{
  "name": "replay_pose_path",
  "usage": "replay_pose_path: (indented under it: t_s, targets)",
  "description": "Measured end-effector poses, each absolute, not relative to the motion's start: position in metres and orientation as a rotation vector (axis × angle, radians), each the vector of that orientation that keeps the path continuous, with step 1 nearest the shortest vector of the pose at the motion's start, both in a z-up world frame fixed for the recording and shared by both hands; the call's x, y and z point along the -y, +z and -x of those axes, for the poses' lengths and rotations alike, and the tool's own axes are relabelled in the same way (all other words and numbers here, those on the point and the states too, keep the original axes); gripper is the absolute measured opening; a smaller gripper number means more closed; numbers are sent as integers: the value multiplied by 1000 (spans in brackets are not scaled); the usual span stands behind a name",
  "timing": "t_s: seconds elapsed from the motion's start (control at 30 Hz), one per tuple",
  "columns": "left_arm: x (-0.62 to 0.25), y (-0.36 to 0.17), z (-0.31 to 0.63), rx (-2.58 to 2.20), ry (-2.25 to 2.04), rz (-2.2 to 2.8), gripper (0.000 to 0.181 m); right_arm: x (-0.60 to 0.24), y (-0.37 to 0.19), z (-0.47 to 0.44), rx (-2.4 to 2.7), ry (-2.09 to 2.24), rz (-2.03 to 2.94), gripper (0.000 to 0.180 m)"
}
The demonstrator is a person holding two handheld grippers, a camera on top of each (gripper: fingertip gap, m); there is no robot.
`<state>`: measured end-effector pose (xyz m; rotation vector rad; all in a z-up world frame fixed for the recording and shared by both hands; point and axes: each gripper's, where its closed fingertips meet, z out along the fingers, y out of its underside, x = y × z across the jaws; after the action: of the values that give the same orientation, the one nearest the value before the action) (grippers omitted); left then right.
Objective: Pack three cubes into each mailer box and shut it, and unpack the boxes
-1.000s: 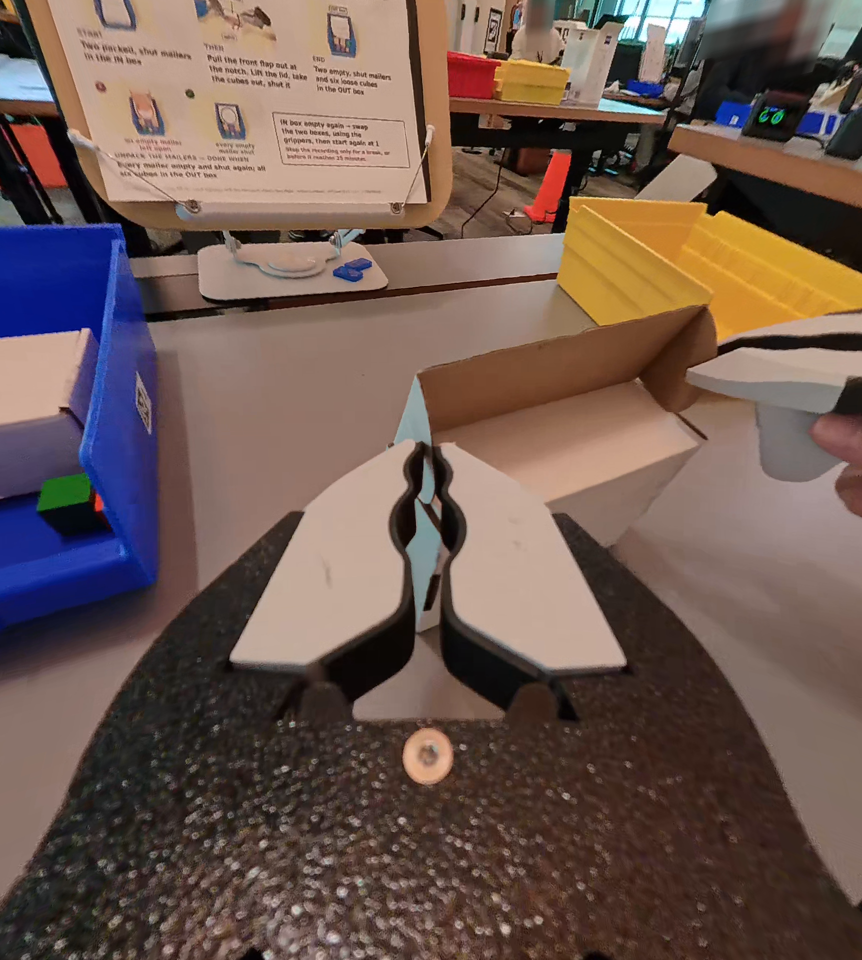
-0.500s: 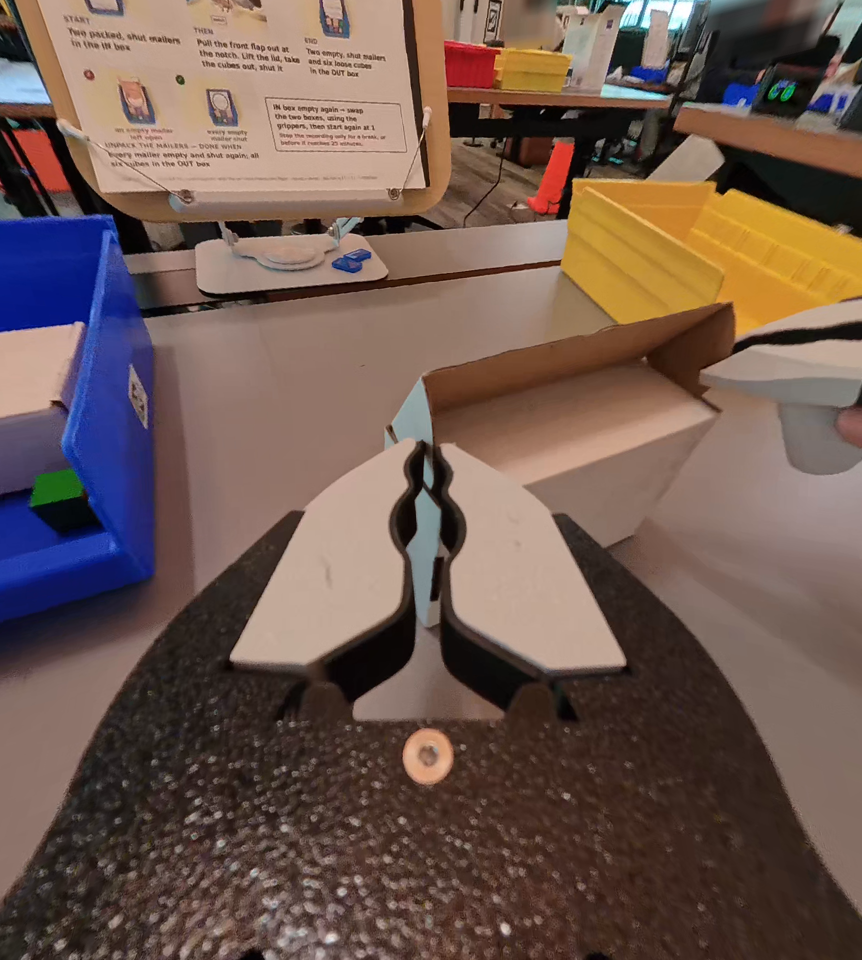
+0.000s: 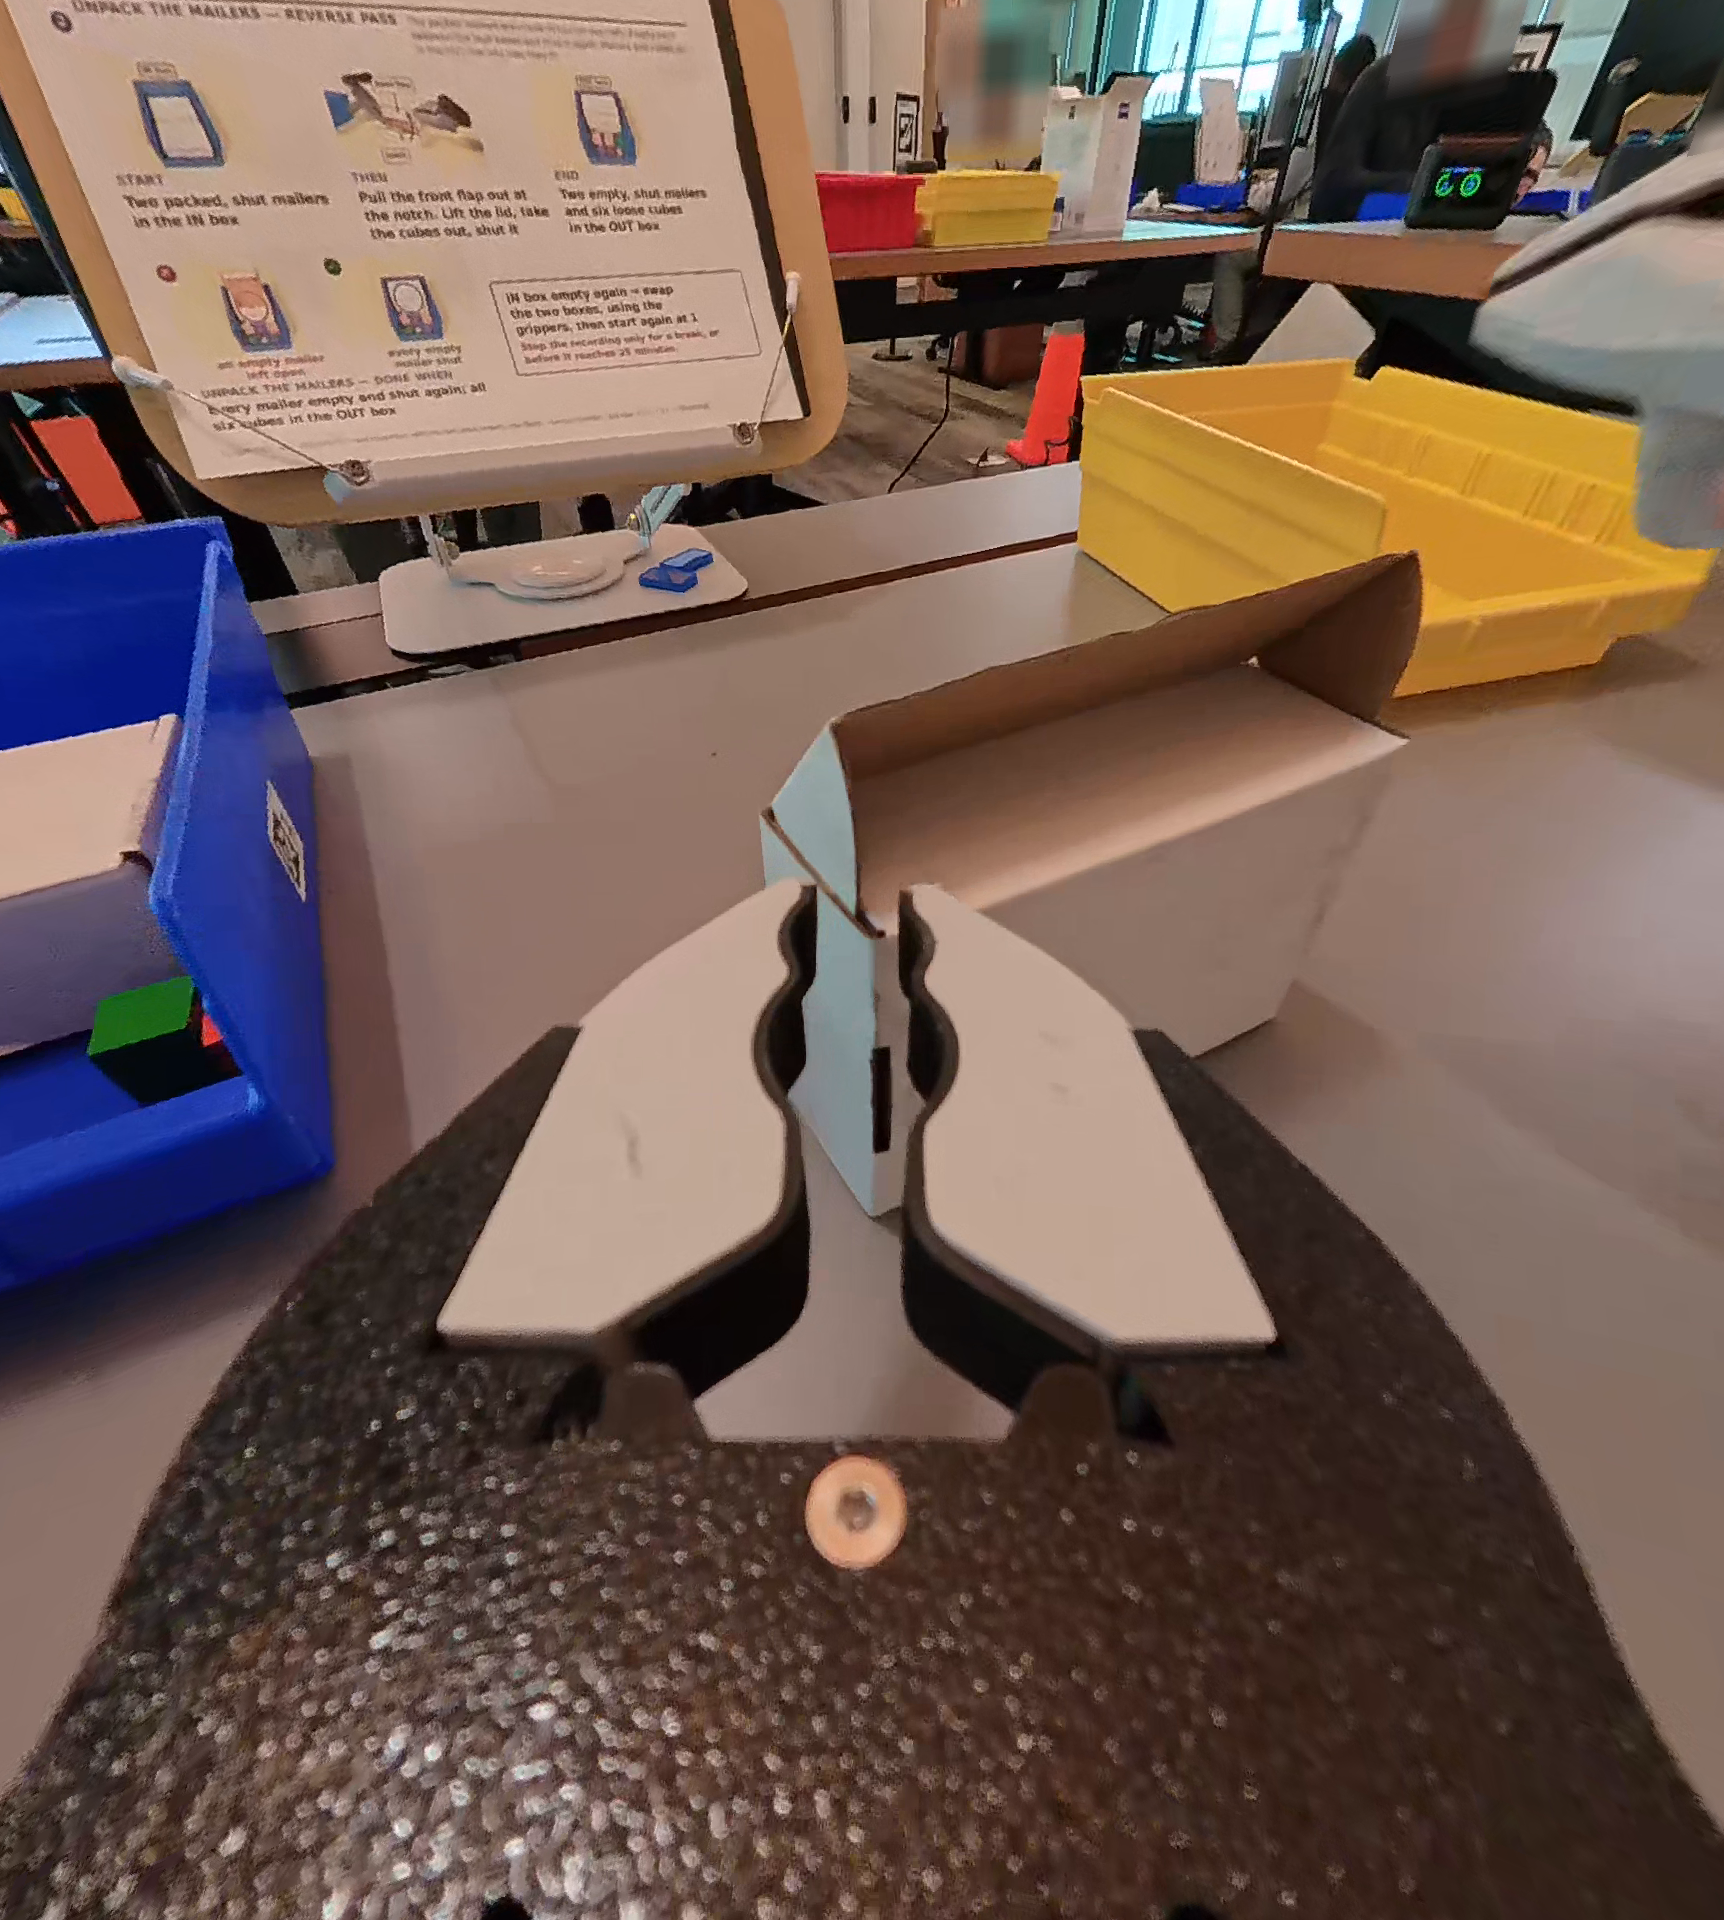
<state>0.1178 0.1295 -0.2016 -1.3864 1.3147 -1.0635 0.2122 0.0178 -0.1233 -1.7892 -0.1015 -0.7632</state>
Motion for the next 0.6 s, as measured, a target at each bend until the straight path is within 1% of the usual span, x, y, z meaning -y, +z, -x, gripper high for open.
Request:
replay_pose_path:
  t_s: [0.03, 0.13, 0.23, 0.43, 0.5, 0.6]
  targets:
    - [-130, -203, -117, -1322, -1059, 1389, 14, -21, -133, -218, 200, -875, 1869, 0]
    - [-137, -199, -110, -1325, -1032, 1356, 11, -29, -162, -225, 438, -1052, 2049, 0]
    - [-155, -186, -104, -1308, -968, 1286, 0, -31, -168, -221, 529, -1101, 2075, 0]
    - [-161, -152, -127, -1455, -866, 1004, 0, -28, -189, -213, 565, -1071, 2126, 0]
    - [-156, -151, -141, -1534, -795, 889, 0, -28, -189, -213, 527, -1053, 2112, 0]
    - [-137, -167, -153, -1695, -706, 704, 0, -27, -189, -213, 496, -1039, 2099, 0]
